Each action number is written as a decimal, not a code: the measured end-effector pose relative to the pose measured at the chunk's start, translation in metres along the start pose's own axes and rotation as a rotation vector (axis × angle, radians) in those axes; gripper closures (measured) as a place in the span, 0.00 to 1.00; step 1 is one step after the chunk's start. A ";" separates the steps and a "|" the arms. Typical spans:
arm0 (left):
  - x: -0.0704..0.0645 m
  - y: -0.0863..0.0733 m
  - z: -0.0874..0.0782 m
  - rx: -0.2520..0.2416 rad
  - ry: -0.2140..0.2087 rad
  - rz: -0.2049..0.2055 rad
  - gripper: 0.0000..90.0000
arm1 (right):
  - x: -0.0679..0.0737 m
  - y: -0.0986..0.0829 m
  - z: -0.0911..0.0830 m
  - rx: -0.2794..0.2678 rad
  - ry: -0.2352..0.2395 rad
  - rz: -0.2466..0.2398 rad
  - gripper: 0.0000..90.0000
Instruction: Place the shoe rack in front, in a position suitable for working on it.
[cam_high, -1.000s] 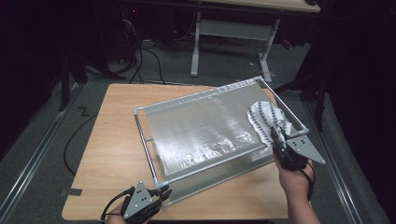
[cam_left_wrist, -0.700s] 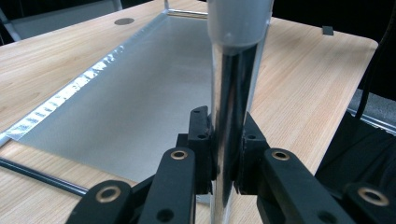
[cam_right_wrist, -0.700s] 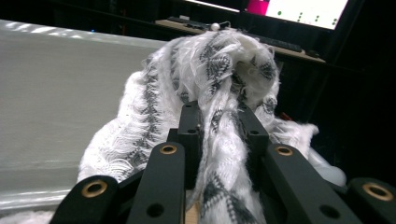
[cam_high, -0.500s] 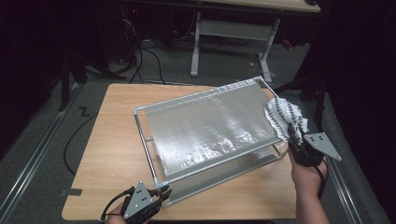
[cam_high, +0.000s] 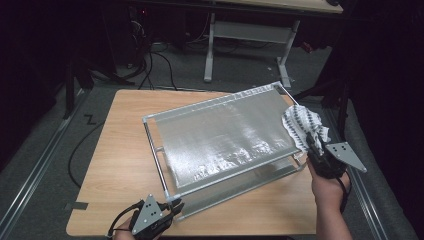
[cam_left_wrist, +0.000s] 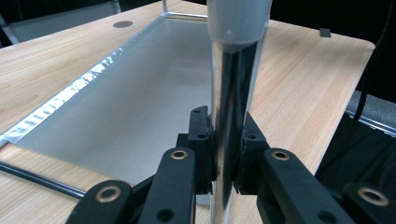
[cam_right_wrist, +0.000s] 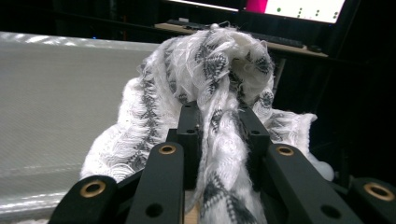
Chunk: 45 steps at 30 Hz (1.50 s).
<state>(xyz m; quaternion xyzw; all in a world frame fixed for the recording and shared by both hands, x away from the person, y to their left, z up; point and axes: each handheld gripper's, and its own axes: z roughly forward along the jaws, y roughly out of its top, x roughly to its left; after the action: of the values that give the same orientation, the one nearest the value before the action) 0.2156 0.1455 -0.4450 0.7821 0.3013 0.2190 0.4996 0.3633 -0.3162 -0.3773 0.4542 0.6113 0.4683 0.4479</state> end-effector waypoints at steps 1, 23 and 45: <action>0.000 0.000 0.000 0.000 0.001 0.000 0.89 | 0.001 0.000 0.000 -0.001 0.006 0.000 0.83; 0.000 0.002 0.001 0.011 -0.001 0.007 0.89 | 0.081 0.008 -0.020 0.005 0.274 -0.028 0.84; -0.001 0.001 0.001 0.010 0.008 0.003 0.89 | 0.211 0.020 -0.053 -0.019 0.624 -0.138 0.85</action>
<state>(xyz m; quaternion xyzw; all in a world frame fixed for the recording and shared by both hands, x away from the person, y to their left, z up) 0.2162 0.1439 -0.4441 0.7843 0.3031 0.2214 0.4939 0.2755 -0.1167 -0.3752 0.2420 0.7441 0.5592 0.2739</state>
